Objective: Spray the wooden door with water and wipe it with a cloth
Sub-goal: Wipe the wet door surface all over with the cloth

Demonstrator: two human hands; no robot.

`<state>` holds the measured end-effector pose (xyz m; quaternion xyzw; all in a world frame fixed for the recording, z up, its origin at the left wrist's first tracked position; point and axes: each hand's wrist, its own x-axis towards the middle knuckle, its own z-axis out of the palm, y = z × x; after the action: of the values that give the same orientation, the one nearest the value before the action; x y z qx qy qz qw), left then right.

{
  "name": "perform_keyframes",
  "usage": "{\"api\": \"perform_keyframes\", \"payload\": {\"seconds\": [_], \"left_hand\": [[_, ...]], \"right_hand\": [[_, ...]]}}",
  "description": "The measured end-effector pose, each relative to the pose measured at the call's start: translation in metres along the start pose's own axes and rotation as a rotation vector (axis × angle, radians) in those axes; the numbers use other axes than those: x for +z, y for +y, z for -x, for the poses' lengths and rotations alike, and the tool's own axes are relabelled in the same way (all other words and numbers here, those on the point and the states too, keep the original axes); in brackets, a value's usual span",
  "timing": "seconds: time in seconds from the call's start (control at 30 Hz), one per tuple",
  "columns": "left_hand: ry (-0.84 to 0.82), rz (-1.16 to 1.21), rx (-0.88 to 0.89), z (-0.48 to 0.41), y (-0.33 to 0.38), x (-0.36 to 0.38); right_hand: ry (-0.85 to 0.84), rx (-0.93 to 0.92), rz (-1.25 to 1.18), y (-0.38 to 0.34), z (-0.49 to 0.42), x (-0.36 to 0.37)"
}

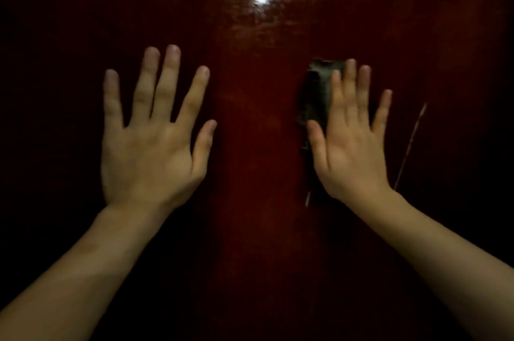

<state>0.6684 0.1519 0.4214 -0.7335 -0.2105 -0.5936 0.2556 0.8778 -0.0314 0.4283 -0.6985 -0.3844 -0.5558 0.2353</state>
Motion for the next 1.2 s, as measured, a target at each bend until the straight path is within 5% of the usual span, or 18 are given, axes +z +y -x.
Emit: {"api": "perform_keyframes", "payload": {"seconds": [0.23,0.4,0.5,0.57,0.7,0.9,1.2], "left_hand": [[0.012,0.095,-0.023,0.002,-0.005,0.015],[-0.027,0.139,-0.031,-0.001,-0.016,0.032],[-0.064,0.332,-0.238,-0.002,0.002,0.037],[-0.025,0.306,-0.274,-0.005,0.042,0.028],[-0.019,0.103,-0.029,-0.029,0.125,0.015],[-0.037,-0.05,-0.004,-0.033,0.145,0.029],[0.049,-0.056,0.01,-0.035,0.147,0.031]], "right_hand": [[0.055,0.261,-0.098,0.016,0.026,0.01],[0.02,-0.094,-0.122,-0.001,0.035,0.013],[-0.006,-0.109,-0.076,0.02,0.035,0.011],[-0.026,-0.042,-0.066,0.043,0.039,0.01],[-0.043,0.1,-0.037,0.108,0.046,0.009],[0.02,0.401,-0.09,0.165,0.022,0.004],[0.048,0.107,-0.16,0.074,-0.064,-0.011]]}}
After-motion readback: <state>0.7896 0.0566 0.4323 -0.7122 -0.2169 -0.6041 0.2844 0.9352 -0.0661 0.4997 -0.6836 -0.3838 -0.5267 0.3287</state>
